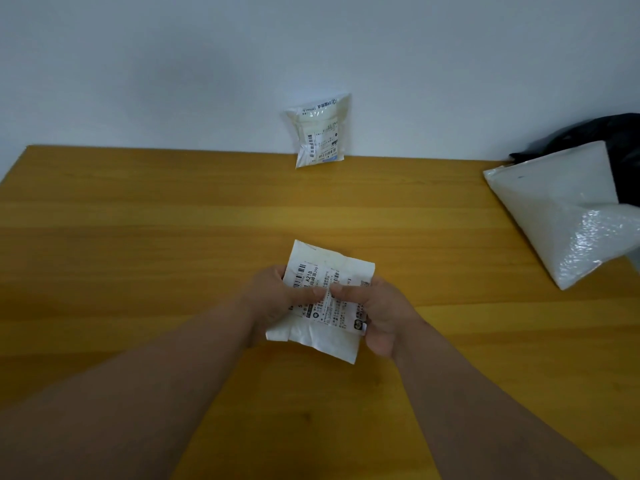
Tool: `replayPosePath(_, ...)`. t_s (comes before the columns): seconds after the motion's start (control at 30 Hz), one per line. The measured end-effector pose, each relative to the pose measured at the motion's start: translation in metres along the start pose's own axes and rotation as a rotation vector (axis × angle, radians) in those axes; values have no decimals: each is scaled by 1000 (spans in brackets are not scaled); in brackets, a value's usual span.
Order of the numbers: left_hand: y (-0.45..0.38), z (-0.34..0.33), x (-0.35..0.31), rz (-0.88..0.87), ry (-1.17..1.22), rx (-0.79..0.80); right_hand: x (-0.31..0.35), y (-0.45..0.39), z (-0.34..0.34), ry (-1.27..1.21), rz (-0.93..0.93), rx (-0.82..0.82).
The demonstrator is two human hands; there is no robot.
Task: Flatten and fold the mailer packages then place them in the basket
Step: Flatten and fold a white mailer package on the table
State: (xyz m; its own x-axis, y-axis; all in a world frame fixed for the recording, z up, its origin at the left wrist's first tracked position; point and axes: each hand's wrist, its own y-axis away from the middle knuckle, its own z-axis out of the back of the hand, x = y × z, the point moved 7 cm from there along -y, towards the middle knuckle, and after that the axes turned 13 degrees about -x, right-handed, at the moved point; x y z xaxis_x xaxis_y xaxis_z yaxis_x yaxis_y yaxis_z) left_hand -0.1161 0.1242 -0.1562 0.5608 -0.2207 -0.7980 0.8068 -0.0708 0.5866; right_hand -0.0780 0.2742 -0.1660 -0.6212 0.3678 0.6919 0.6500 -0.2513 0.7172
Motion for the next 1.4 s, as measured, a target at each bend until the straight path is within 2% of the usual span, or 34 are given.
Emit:
replayPosePath(0.27, 15, 15, 14, -49, -39, 10, -25, 14, -10, -4, 70, -85)
replayPosePath(0.4, 28, 25, 20, -44, -20, 114, -29, 25, -14, 40, 46, 33)
replayPosePath(0.5, 38, 30, 15, -58, -130, 273, -15, 28, -11, 87, 114, 82)
replayPosePath(0.6, 50, 37, 17, -112, -301, 350, -26, 41, -28, 349, 139, 248)
replayPosePath(0.67, 54, 44, 23, -172, -403, 316, -41, 46, -34, 465, 166, 278)
replayPosePath(0.77, 61, 54, 35, -282, -510, 197, -58, 50, -38, 486, 301, 241)
replayPosePath(0.87, 78, 62, 36, -482, -580, -2, -71, 61, -34, 374, 431, 181)
replayPosePath(0.93, 94, 72, 36, -589, -521, -148, -79, 75, -26, 221, 489, 156)
replayPosePath(1.0, 113, 88, 51, -556, -359, -219, -93, 92, -18, 59, 506, 159)
replayPosePath(1.1, 153, 93, 102, -371, -134, -68, -131, 126, -12, -20, 513, 172)
replayPosePath(1.2, 189, 97, 140, -325, 13, -19, -168, 157, -10, 22, 532, 179)
replayPosePath(1.3, 212, 105, 163, -316, 53, -57, -197, 178, -4, 60, 500, 199)
replayPosePath(1.4, 221, 107, 197, -203, -26, -64, -238, 180, 5, 170, 330, 222)
